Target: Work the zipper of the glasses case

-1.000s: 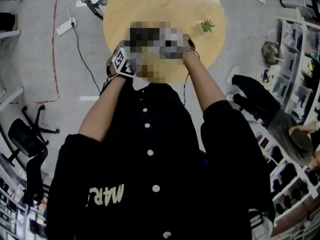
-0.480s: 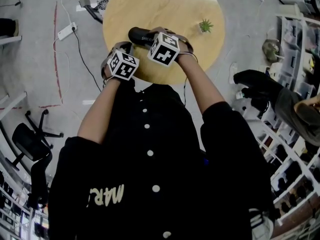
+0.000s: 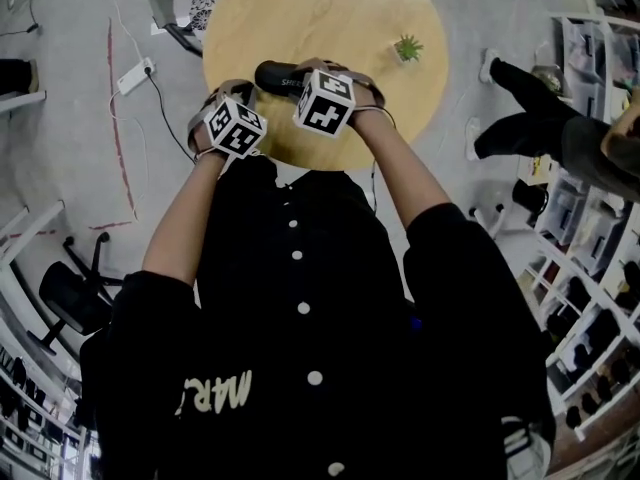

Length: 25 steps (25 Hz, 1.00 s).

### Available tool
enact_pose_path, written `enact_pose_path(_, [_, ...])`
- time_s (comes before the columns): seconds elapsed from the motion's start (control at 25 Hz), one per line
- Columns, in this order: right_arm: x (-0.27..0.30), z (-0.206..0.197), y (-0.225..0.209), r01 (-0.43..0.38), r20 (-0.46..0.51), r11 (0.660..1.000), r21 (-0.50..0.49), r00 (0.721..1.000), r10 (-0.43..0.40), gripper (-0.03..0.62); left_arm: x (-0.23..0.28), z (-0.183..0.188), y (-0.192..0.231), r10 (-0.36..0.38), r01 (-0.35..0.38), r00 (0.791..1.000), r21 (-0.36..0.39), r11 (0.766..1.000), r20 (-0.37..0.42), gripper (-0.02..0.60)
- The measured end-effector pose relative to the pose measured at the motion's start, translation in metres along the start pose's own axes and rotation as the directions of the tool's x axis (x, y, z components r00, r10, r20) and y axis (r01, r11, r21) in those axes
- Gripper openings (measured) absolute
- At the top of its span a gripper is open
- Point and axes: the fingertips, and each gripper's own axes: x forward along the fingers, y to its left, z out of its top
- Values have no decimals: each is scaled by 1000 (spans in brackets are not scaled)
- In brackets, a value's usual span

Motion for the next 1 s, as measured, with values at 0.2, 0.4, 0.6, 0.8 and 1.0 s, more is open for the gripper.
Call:
enact_pose_path(0.2, [1,-1,0,11,-3,1000,-9,1000,-11,164,4,3,8,-51,53,999,176,983,-17,3])
enact_pose_path(0.4, [3,-3,0,23,-4,1000,-9,1000,-23,164,11,8,15,-108,119,993,359,926,-50,3])
enact_pose_path(0.6, [4,-2,1,25,1,1000,0,1000,-25,166,17,14,23,-123,158,987,539,827,-101,4])
enact_pose_path(0.8, [6,-3,1,34,-16,999,-12,999,-34,166,25,23,27,-142,198,980,686,700,-139,3])
enact_pose_path(1.0, [7,-3,1,47,-9,999,-6,999,-47,166,26,36,25,-148,215,976,815,538,-160,5])
